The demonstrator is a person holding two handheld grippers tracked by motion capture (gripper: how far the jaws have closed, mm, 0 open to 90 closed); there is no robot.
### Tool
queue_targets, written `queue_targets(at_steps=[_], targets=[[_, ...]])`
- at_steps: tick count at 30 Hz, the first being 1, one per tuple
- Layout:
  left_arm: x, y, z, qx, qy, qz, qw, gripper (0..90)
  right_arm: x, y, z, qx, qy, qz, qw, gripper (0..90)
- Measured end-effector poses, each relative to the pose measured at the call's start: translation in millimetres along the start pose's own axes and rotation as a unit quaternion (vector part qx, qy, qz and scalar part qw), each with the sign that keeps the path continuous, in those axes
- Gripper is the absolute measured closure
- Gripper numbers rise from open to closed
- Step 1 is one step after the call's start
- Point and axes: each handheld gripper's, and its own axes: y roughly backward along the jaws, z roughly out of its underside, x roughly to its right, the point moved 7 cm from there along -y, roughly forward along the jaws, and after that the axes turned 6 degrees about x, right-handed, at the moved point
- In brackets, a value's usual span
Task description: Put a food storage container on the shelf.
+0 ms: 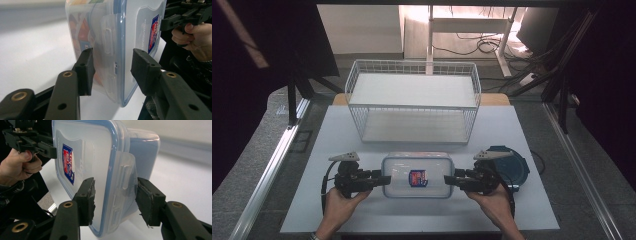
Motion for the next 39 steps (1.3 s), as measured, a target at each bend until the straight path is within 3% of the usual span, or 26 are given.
queue_targets(at_steps=[17,39], targets=[[-2.0,10.0,-64.6,0.026,-0.025,-0.018,0.9992,53.2,4.6,0.9,-66.4,0.04,0.014,-0.009,0.9991,51.5],[-14.4,21.5,-156.2,0.063,-0.026,-0.015,0.9975,54.0,15.3,-2.0,-152.6,0.078,0.021,-0.017,0.9966,51.5]])
